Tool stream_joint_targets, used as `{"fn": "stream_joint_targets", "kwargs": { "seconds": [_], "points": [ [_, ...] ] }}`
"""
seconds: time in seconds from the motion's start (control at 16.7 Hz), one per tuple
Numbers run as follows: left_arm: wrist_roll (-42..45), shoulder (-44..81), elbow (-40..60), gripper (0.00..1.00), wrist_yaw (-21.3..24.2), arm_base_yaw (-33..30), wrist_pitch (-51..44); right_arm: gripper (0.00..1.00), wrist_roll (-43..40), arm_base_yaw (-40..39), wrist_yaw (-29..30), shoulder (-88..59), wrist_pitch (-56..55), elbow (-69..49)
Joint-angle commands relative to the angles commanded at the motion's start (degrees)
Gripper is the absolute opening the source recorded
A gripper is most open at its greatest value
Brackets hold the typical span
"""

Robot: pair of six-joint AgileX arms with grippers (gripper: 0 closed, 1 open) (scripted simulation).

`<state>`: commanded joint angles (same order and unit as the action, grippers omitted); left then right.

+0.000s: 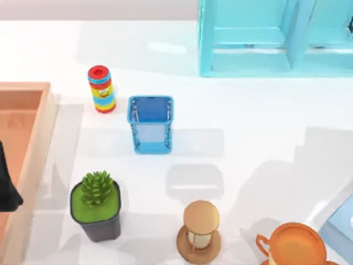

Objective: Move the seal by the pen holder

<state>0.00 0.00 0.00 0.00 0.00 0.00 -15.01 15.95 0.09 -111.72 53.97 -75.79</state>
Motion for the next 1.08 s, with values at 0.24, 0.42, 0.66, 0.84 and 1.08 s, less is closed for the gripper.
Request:
{"fn": "stream_joint_targets", "kwargs": {
  "seconds": [0.24,0.42,0.66,0.84,1.08],
  "points": [
    [0.00,0.00,0.00,1.00,0.00,0.00,0.00,0.00,3.60,-3.20,-0.01,0.33,4.21,-3.97],
    [0.00,0.00,0.00,1.00,0.00,0.00,0.00,0.00,9.80,-9.33,-0.02,1.63,13.28,-11.08],
    [0.00,0.00,0.00,1.00,0.00,0.00,0.00,0.00,18.60,-18.56,0.01,4.33,26.04,-20.70],
    [0.00,0.00,0.00,1.00,0.00,0.00,0.00,0.00,22.32,-22.40,0.00,5.68,30.18,-24.43],
    [0.00,0.00,0.00,1.00,0.00,0.00,0.00,0.00,22.51,-22.33,-0.12,5.54,30.20,-24.43]
  ]
}}
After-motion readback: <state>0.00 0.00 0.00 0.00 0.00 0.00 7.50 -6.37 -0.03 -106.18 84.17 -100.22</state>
